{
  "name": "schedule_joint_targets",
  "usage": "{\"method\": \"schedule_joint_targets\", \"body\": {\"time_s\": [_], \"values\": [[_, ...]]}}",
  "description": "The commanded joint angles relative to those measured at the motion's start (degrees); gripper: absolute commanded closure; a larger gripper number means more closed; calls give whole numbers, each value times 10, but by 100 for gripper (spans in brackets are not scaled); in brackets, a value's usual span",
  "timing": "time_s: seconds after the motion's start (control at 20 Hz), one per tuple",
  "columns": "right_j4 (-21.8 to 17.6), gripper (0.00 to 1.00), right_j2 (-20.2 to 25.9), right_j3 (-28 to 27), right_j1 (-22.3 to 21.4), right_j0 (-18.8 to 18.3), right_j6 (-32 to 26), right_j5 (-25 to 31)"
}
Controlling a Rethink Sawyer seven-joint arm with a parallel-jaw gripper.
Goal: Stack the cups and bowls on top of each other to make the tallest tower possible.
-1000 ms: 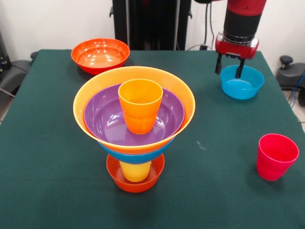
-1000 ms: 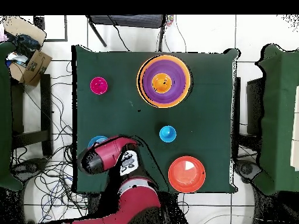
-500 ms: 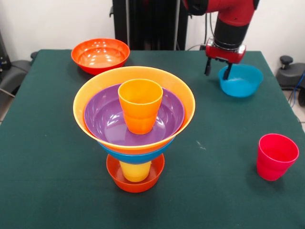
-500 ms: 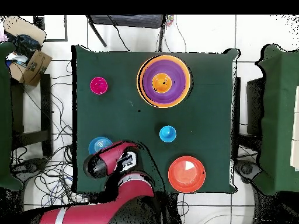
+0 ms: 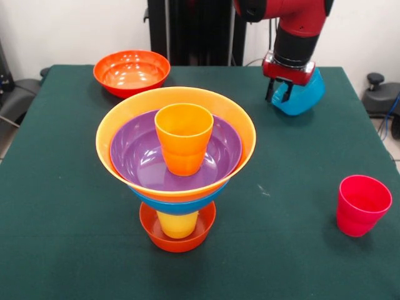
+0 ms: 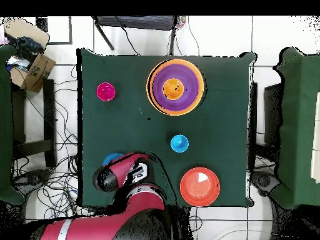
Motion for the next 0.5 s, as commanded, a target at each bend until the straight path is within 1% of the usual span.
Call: {"method": "schedule_joint_targets", "body": {"time_s": [0.05,0.3,0.5], "values": [[-26,100,19,-40,27,1,-7,-30],[-25,100,18,-35,18,-1,-9,-19],[-18,100,6,-31,5,11,0,-5]]}}
